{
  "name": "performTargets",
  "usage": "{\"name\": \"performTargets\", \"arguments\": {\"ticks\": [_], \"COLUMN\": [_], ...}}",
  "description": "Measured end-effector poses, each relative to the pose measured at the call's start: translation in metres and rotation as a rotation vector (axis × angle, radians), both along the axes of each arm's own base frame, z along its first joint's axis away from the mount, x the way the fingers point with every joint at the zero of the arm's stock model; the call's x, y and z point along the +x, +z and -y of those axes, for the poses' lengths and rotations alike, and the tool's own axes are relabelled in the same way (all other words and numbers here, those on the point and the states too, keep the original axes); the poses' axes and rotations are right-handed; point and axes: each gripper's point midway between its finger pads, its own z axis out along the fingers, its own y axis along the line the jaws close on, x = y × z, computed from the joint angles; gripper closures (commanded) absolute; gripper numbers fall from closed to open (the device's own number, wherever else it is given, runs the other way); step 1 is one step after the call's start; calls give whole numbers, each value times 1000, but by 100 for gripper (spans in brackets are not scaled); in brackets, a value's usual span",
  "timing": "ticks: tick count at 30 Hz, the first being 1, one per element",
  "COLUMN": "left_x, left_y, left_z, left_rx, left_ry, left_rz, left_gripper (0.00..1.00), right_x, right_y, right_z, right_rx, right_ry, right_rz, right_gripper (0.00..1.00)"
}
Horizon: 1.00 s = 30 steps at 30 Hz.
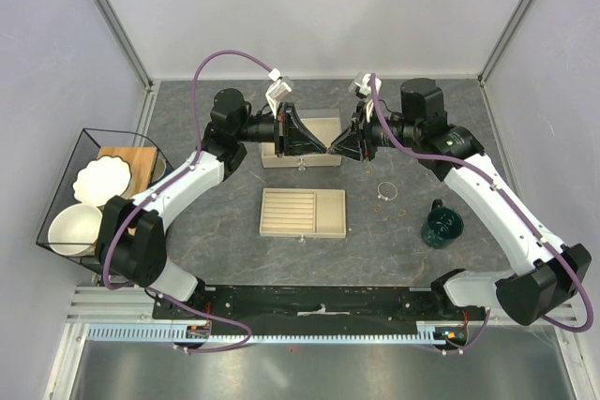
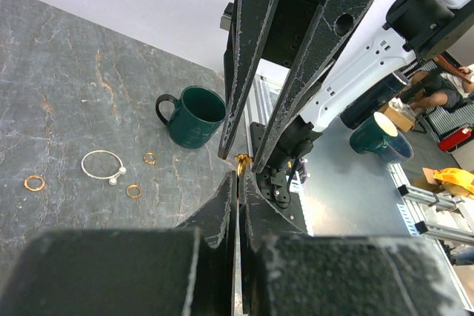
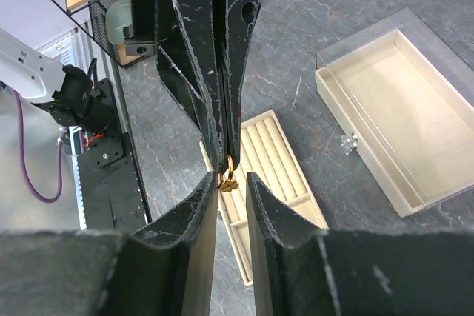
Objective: Organize the mixed jewelry
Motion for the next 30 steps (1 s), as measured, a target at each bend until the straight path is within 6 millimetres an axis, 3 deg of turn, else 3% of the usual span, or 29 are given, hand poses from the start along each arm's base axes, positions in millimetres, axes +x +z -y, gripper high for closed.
{"name": "performTargets", "arguments": {"ticks": [30], "left_x": [0], "left_y": [2], "left_z": [-1], "left_rx": [-4], "left_ry": [13], "left_rz": [5], "left_gripper": [99], "right_x": [1], "right_y": [-4], "right_z": [-2], "right_rx": [-1], "right_ry": [8], "right_rz": [-18], "right_gripper": [74]}}
